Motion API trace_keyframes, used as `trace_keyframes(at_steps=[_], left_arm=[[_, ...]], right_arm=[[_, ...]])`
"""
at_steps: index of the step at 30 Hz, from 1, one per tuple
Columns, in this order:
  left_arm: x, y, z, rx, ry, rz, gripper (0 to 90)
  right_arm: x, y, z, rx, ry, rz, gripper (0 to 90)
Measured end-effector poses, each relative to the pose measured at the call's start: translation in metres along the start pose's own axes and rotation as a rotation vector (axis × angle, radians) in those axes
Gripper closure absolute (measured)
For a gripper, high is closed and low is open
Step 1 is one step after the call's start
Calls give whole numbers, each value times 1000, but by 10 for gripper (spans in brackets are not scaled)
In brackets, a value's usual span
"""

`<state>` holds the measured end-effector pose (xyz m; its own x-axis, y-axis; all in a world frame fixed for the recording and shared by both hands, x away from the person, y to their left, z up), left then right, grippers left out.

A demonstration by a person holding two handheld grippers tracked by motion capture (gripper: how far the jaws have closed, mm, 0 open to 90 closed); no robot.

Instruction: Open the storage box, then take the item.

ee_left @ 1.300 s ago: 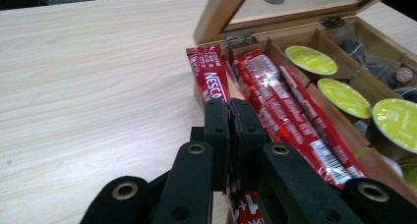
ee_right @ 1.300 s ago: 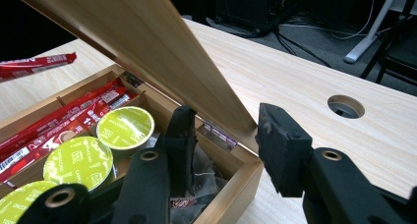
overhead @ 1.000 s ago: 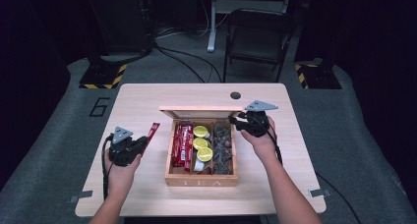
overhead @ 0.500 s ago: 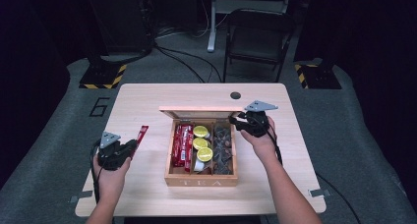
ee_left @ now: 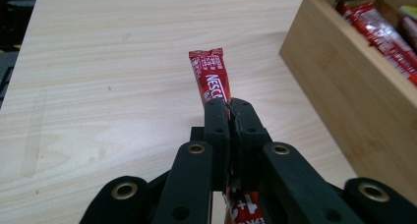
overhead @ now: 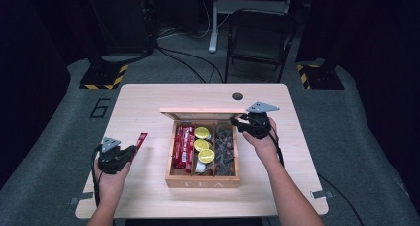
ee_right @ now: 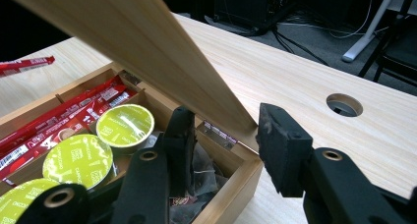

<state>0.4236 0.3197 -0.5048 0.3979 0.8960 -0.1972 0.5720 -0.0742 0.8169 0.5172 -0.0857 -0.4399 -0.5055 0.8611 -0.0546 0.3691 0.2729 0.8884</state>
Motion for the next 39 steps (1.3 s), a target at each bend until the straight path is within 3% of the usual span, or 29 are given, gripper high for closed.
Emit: trace_keyframes(at_steps=[10,15,30,39], left_arm=[[10,-10,7,22,21,-26,865],[15,-19,16,79,39,-28,865],[22,-29,23,132,48,-36,857],[22,-27,21,108,60,-33,713]], right_arm=[[0,0,0,-2,-3,-5,582],[0,0,0,0,0,-1,581],[0,0,0,0,-1,-4,580],[0,0,0,0,0,-4,580]])
Point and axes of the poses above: each handheld gripper's, and its own axes: z roughly forward along the jaws, y roughly out of its top, x roughly to its left, the point moved 6 cm from there along z, roughly forward along the jaws, and after that the axes turned 11 degrees about -y, right-handed, at the moved point
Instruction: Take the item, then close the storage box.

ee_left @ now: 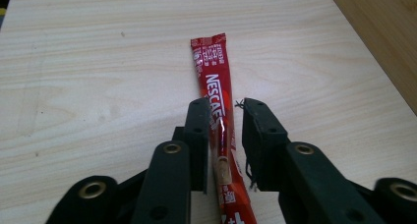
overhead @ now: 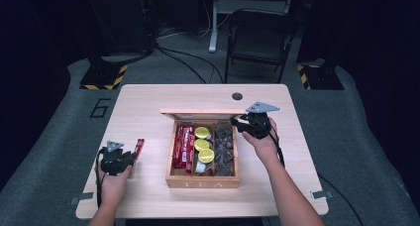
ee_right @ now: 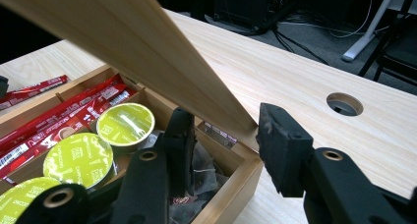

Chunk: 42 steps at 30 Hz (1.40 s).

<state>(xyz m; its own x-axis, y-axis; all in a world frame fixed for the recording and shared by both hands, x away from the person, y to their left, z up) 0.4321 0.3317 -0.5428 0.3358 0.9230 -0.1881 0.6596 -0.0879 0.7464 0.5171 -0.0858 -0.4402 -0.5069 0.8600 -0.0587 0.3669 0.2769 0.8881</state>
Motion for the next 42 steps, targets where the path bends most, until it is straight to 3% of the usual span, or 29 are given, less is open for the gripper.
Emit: trace_keyframes(at_steps=[6,11,23,27,36,42], left_arm=[[-2,4,-5,-39,7,-6,538],[-11,10,-8,-64,-19,9,496],[-38,24,-13,-62,-84,72,462],[-54,42,-23,-83,-123,111,462],[-78,66,-39,-110,-169,159,462],[-96,92,-54,-148,-196,196,469]], right_arm=[[0,0,0,2,1,0,579],[1,-1,-1,7,0,1,579],[0,0,1,-1,4,-2,575],[0,-1,1,1,7,-6,571],[0,0,2,-2,3,0,571],[0,0,2,-2,3,-2,571]])
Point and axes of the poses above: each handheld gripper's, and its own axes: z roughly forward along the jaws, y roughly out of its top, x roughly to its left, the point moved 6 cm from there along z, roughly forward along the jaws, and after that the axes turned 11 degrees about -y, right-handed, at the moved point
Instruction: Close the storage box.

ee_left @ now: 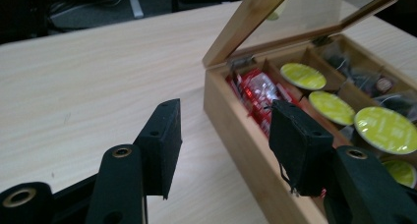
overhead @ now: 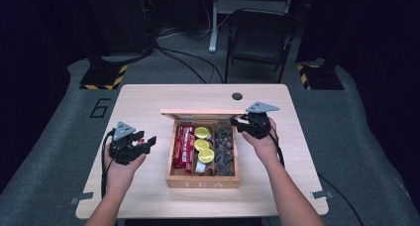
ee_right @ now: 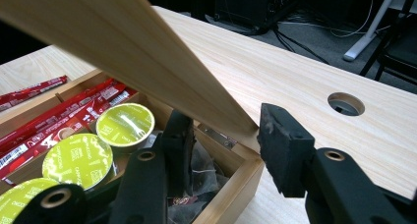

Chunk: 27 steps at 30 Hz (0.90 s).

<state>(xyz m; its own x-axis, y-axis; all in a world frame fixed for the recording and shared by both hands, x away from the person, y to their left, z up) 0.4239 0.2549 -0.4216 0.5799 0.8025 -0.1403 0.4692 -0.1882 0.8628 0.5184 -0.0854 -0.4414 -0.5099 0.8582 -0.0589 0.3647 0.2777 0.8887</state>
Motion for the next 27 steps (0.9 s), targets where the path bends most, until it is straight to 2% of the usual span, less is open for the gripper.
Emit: trace_keyframes(at_steps=[6,7,11,12,13,15,22,27], left_arm=[[-17,31,-2,-8,-17,47,478],[-17,31,-2,-8,-17,47,478],[-28,49,0,-20,-24,81,479],[-28,49,0,-20,-24,81,482],[-31,54,2,-14,-22,100,485],[-32,55,3,-12,-25,102,489],[-38,67,9,-48,-11,116,530],[-41,69,9,-53,-27,116,574]], right_arm=[[1,0,0,2,-3,-2,570],[1,0,0,2,-3,-1,570],[1,0,0,3,-2,-2,570],[1,0,0,3,-2,-2,570],[1,0,0,3,-1,-2,570],[1,0,0,4,0,-2,569],[1,-1,0,5,-2,-9,566],[2,-3,0,5,3,-11,560]])
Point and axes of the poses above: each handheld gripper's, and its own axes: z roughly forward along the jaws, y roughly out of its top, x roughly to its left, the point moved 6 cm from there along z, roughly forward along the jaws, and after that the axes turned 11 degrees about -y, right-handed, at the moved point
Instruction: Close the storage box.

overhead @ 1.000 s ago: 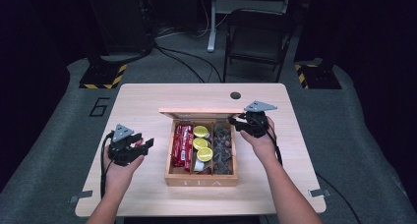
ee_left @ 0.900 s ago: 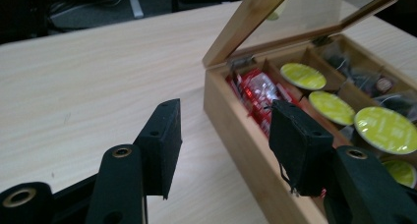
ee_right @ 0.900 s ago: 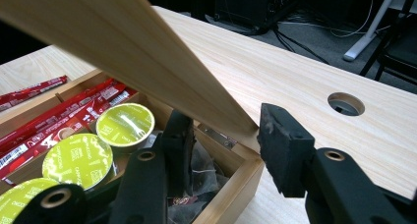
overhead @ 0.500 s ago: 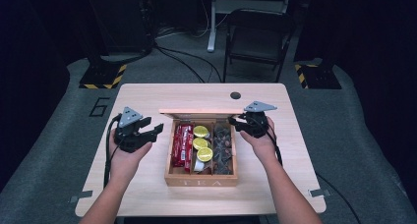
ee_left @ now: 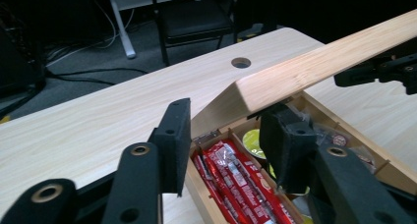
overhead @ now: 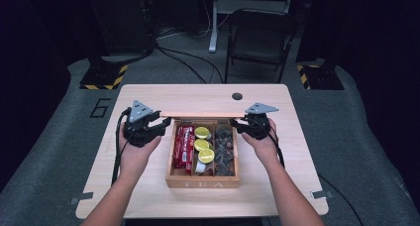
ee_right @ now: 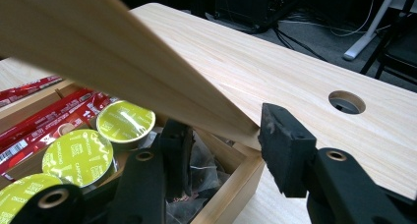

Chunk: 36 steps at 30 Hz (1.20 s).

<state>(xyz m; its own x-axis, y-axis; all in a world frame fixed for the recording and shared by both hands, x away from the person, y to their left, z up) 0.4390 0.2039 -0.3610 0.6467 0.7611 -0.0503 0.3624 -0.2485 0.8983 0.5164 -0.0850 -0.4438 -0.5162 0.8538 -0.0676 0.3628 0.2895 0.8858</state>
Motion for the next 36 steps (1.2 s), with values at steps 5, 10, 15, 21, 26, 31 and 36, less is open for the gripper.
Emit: trace_keyframes(at_steps=[5,10,15,21,26,31,36], left_arm=[[-3,0,0,14,17,29,620],[-3,0,0,16,15,31,625],[-2,1,0,12,13,28,626],[0,2,1,3,9,22,626],[1,3,1,0,2,18,626],[2,4,2,-6,-4,16,626],[3,5,2,-7,-9,16,625]], right_arm=[[1,-1,-1,-1,-2,11,560],[0,-2,0,-6,1,27,561],[1,-4,-3,6,2,40,556],[2,-4,-11,-1,6,43,534],[3,-4,-21,-11,-4,50,524],[5,-5,-29,-8,-11,44,522],[6,-2,-39,-19,-10,55,522]])
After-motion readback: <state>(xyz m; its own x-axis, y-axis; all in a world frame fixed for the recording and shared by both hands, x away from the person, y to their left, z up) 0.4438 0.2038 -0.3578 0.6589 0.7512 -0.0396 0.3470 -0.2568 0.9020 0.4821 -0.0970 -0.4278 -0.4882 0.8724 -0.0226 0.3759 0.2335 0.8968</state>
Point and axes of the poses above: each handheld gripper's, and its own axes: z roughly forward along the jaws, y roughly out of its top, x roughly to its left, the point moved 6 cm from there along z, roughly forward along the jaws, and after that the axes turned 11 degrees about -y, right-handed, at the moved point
